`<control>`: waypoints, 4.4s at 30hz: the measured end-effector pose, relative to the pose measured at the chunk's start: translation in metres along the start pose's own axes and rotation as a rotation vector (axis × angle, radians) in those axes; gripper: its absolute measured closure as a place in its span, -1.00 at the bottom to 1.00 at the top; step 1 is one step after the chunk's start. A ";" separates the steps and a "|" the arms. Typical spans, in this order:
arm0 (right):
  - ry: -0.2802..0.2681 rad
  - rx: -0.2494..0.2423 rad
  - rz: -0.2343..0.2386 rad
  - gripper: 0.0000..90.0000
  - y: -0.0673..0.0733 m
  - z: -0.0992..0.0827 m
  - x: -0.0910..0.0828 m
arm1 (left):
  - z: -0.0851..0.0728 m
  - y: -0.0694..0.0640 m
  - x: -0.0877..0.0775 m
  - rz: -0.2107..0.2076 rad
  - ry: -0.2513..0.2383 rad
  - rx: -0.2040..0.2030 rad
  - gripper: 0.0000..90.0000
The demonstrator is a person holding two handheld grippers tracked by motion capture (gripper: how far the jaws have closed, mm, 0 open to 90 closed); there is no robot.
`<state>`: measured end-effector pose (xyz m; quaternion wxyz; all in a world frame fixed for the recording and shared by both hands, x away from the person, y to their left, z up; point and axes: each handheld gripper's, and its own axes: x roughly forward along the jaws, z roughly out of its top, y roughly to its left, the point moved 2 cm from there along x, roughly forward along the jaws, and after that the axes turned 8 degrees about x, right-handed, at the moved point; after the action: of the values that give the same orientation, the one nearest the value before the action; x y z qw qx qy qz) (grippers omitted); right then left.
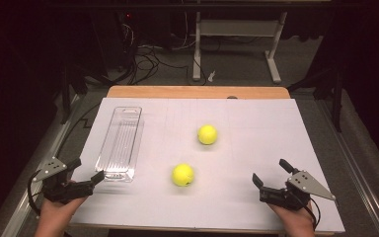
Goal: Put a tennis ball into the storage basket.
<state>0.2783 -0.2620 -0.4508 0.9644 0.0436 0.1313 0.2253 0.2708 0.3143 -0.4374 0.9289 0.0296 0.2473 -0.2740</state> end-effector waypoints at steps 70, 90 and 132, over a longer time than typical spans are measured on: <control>0.044 0.019 0.017 -0.99 0.003 -0.001 0.000 | 0.002 0.005 0.030 -0.079 0.578 -0.037 -0.98; 0.037 0.022 0.022 -0.99 0.002 -0.001 -0.001 | 0.006 0.000 0.036 -0.093 0.794 -0.026 -0.98; 0.031 0.021 0.020 -0.99 0.001 0.000 -0.003 | 0.005 -0.031 0.045 -0.233 1.009 0.031 -0.98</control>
<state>0.2755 -0.2621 -0.4503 0.9595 0.0515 0.1481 0.2341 0.2889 0.2647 -0.4521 0.6568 0.1443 0.6621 -0.3307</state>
